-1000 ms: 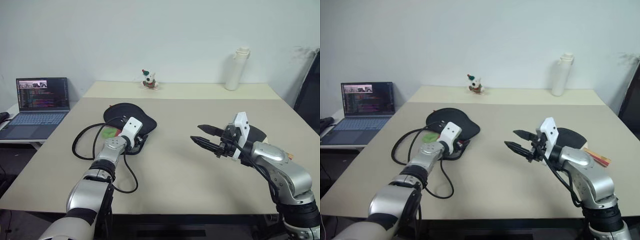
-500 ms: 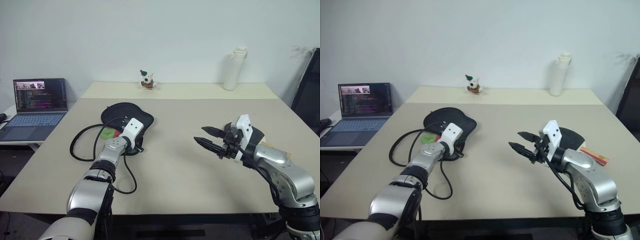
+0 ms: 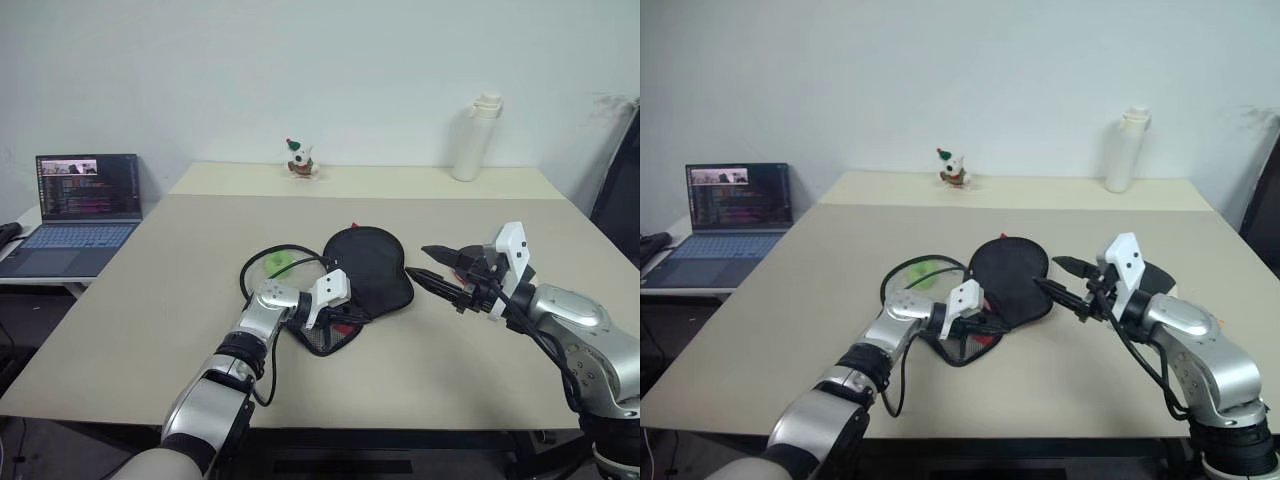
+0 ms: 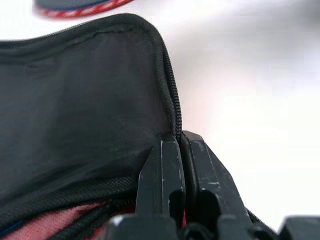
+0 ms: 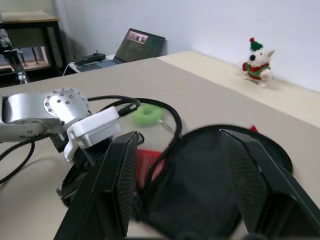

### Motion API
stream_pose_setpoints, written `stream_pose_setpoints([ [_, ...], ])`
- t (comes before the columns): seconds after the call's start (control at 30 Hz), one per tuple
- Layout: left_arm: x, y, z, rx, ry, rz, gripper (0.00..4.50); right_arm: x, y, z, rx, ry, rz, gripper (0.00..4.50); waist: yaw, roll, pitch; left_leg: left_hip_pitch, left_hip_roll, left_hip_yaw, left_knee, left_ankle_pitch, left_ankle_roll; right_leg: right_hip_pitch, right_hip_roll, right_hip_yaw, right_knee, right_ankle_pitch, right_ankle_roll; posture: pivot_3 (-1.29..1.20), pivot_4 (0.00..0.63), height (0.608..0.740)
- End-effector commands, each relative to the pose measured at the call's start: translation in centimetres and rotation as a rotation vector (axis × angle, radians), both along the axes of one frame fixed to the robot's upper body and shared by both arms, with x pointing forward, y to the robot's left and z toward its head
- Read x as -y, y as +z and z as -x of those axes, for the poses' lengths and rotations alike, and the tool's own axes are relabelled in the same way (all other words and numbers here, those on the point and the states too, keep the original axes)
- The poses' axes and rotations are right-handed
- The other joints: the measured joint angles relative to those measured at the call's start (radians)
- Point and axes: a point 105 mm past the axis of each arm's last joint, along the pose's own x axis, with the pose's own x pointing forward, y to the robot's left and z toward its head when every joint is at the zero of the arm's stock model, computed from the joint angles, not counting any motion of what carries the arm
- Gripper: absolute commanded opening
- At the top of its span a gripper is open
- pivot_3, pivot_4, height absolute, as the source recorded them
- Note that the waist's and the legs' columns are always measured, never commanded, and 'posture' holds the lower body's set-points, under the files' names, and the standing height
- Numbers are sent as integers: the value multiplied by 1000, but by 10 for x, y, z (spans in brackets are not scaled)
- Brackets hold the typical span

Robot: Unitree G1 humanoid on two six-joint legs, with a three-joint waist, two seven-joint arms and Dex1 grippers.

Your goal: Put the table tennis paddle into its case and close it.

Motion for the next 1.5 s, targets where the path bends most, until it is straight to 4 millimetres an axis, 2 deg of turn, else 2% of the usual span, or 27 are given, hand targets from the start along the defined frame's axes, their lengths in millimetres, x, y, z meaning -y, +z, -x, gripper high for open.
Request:
stream_pose_setpoints([
  [0.03,-7,-10,49,-37,-362,-160,34,8,4,15,26,-24,6,2836,-7,1,0,1,2,0,-1,0,0,0,2,0,1,-1,-1,0,150,740],
  [0.2,-42,-16,56,-49,-382,-283,34,13,1,21,15,-48,4,2836,-20,1,-1,3,4,-1,-1,0,0,0,4,1,2,-2,0,0,150,740],
  [0.3,-53,-16,56,-33,-377,-311,34,12,1,22,12,-47,3,2836,-20,1,-1,4,4,-1,-1,0,1,0,4,2,3,-3,0,0,150,740],
  [0.5,-40,2,43,2,-257,-167,34,2,3,16,7,-22,7,2836,-20,1,-1,3,4,0,0,0,1,0,4,2,2,-3,1,0,150,740],
  [0.53,-38,5,44,1,-250,-143,484,1,3,15,6,-17,10,2836,-19,1,-1,3,4,0,0,0,1,0,4,2,2,-3,1,0,150,740],
  [0.57,-37,7,45,4,-245,-124,675,0,3,15,3,-12,12,2836,-19,1,-1,2,4,0,0,0,1,0,4,2,2,-3,1,0,150,740],
  [0.63,-35,12,50,11,-239,-89,1333,-2,3,14,-5,-2,14,2836,-20,1,-1,2,4,0,0,0,1,-1,4,2,2,-3,1,0,150,740],
  [0.8,-36,32,66,-23,-199,18,3169,-5,0,8,-30,9,10,2836,-19,1,-1,2,4,0,0,0,1,-1,4,3,2,-3,1,0,150,740],
  [0.9,-40,40,76,-56,-168,55,3169,-6,-3,4,-44,6,3,2836,-19,1,-1,2,4,0,0,0,1,-1,4,6,2,-3,1,0,150,740],
  [0.97,-45,46,75,-53,-96,93,3169,-6,-4,2,-49,4,2,2836,-19,1,-1,3,4,0,-1,0,1,-1,4,8,2,-3,1,0,150,740],
  [1.17,-78,63,44,-5,256,248,3169,-7,-6,2,-50,2,4,2836,-18,1,-1,3,4,0,0,0,1,-1,4,9,3,-3,1,0,150,740],
  [1.23,-92,58,40,-33,358,271,3169,-6,-8,2,-55,2,7,2836,-19,1,-1,4,4,0,-1,0,1,-1,4,9,2,-3,1,0,150,740],
  [1.33,-98,52,39,-20,424,274,3169,-6,-12,0,-62,-3,16,2836,-18,1,-1,5,4,1,-1,0,1,-1,4,11,2,-3,1,0,150,740],
  [1.4,-97,54,37,-13,451,300,3169,-4,-18,-8,-75,-31,33,2836,-17,1,-1,4,4,1,-1,0,1,-1,3,11,2,-3,1,0,150,740],
  [1.5,-97,59,33,-5,485,339,3169,7,-40,-32,-138,-159,76,2836,-16,1,-1,5,4,2,0,0,1,-1,3,12,3,-2,2,0,150,740],
])
